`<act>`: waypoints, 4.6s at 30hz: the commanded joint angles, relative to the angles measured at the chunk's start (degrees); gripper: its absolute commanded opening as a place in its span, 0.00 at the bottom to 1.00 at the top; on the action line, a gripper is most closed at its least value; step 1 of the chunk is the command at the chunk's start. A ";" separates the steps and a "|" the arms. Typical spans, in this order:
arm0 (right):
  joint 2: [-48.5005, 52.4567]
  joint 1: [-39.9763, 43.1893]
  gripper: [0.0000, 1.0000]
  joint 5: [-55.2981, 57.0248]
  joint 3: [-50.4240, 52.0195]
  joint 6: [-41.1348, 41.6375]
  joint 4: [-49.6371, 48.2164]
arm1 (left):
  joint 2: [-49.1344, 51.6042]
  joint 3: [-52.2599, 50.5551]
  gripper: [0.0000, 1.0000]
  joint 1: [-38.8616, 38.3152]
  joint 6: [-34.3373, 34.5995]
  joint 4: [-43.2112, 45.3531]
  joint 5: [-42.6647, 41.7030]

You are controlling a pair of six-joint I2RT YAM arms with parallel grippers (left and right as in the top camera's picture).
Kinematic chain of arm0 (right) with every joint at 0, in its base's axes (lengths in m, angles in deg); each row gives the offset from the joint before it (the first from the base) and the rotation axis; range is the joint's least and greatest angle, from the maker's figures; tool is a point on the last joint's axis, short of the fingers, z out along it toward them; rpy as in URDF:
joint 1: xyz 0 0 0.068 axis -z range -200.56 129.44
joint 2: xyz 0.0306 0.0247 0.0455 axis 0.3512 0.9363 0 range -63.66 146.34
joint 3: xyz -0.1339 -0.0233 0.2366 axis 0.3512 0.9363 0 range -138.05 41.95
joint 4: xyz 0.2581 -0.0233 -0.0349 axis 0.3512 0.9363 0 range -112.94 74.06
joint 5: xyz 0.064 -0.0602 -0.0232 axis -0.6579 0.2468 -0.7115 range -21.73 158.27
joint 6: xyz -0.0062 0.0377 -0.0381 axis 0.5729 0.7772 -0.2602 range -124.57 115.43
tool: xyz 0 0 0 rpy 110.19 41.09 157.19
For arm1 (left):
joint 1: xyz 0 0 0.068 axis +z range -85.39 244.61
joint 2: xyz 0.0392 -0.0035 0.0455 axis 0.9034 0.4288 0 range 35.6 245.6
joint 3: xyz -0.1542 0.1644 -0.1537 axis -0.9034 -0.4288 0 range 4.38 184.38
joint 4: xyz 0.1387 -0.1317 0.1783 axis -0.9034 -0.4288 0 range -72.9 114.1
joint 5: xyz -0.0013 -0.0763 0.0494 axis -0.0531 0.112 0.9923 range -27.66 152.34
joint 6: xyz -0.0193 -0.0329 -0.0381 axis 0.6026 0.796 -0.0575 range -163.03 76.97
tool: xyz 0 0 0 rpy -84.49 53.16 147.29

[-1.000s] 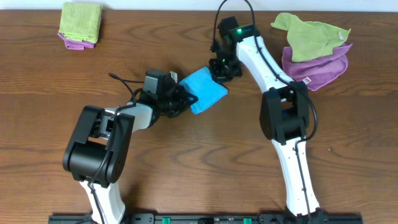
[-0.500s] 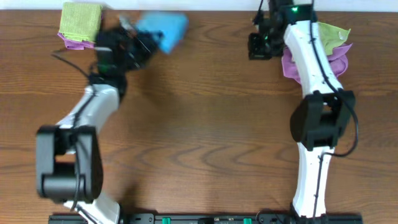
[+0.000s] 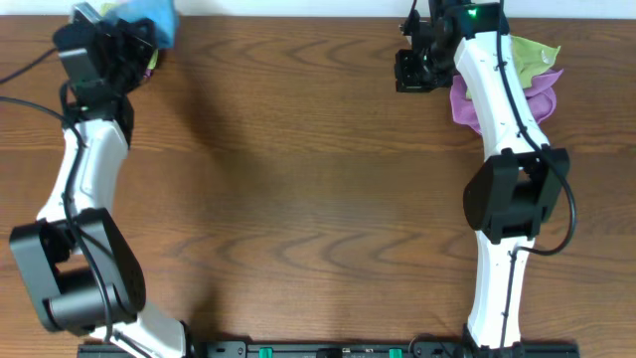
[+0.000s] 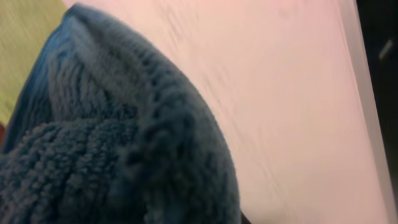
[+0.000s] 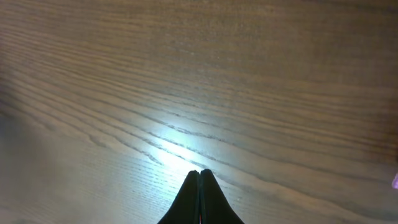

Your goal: Fold the cloth

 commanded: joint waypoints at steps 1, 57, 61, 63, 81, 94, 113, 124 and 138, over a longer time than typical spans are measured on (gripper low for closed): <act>0.02 -0.76 0.01 -0.66 -0.48 -0.90 -0.44 | 6.01 5.35 0.06 2.84 -2.73 0.20 1.55; 0.02 -1.01 0.02 -0.63 -0.48 0.66 -3.15 | 37.99 36.33 0.95 8.31 -11.23 -6.14 -16.31; 0.02 -1.01 0.02 -0.63 -0.48 1.31 -3.13 | 37.66 36.33 0.95 10.03 -9.64 -9.55 -17.90; 0.02 -1.01 0.02 -0.63 -0.48 1.33 -3.17 | 37.46 36.33 0.95 10.97 -9.57 -10.73 -20.61; -0.85 -1.01 0.20 -0.83 -0.50 1.68 -1.49 | 25.42 36.33 0.95 13.70 -24.63 -40.81 -18.58; -18.73 1.05 0.99 9.97 -0.50 -1.60 6.16 | -1.64 36.17 0.95 10.62 -47.54 -77.75 -0.44; -56.78 0.50 0.99 10.73 20.61 -2.80 11.93 | -55.49 4.42 0.95 -5.77 -45.68 -82.55 10.75; -81.48 0.50 0.99 11.08 50.42 -2.16 -1.51 | -62.20 -5.86 0.95 -5.77 -45.27 -83.21 8.00; -83.52 0.50 0.99 11.21 50.73 -2.19 4.17 | -62.20 -5.86 0.95 -5.77 -40.81 -84.54 8.24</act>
